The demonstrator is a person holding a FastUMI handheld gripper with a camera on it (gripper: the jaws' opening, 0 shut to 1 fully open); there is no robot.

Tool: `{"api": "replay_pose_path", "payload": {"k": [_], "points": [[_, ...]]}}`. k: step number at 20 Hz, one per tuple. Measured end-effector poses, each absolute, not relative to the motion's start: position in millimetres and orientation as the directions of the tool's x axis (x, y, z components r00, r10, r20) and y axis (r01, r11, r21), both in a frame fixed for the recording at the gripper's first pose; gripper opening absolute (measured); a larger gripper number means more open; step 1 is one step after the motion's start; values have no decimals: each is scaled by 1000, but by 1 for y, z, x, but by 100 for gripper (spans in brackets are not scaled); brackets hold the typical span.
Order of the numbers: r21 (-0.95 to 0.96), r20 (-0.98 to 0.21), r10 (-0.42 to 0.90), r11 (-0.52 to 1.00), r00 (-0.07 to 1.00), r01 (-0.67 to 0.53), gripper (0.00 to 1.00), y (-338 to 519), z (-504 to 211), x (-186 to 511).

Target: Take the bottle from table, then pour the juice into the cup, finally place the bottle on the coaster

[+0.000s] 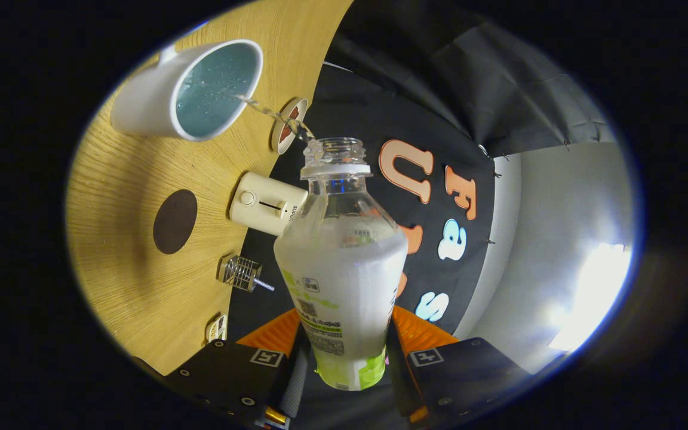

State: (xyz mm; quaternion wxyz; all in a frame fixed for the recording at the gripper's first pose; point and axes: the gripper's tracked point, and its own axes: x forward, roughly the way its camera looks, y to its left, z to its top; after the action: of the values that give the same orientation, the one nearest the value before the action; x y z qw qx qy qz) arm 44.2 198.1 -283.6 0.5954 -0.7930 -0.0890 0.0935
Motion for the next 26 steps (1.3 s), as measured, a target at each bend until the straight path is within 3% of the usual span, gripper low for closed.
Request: {"api": "replay_pose_path", "payload": {"k": [26], "points": [[-914, -44, 323, -396, 945, 93, 61, 216, -269, 44]]}}
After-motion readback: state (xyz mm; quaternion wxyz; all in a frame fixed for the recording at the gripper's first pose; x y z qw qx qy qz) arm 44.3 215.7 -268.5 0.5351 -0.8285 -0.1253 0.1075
